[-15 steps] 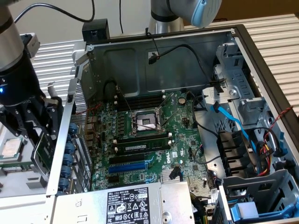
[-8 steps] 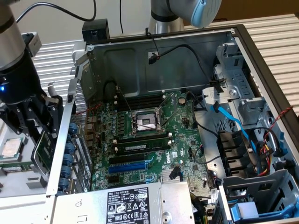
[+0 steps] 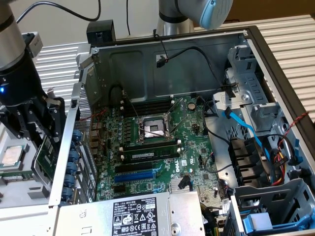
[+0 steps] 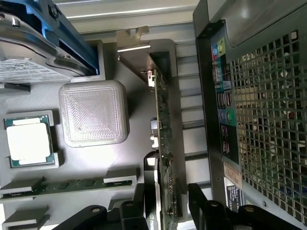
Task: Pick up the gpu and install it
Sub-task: 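Pick up the gpu and move the gpu toward the slot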
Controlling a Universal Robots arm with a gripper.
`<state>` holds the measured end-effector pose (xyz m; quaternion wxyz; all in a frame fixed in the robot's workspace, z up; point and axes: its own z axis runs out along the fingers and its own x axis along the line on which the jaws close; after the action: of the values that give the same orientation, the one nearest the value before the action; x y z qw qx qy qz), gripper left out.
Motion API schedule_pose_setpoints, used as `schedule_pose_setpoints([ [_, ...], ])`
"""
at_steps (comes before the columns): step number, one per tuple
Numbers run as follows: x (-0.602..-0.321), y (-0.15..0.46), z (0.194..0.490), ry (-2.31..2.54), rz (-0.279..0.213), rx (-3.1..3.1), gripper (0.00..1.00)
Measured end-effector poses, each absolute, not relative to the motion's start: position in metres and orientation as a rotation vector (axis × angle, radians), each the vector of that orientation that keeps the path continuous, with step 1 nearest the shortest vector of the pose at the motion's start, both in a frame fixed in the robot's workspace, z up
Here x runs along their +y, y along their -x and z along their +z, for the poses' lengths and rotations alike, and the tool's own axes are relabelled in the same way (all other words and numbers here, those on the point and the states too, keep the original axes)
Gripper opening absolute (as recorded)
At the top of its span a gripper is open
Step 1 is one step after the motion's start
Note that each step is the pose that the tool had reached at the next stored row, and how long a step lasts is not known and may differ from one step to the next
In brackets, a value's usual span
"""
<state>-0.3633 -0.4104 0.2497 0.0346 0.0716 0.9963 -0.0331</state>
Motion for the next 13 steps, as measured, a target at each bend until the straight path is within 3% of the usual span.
schedule_pose_setpoints([
  [13,-0.4103,0.3654,0.2447,-0.220,-0.109,3.054,0.46],
])
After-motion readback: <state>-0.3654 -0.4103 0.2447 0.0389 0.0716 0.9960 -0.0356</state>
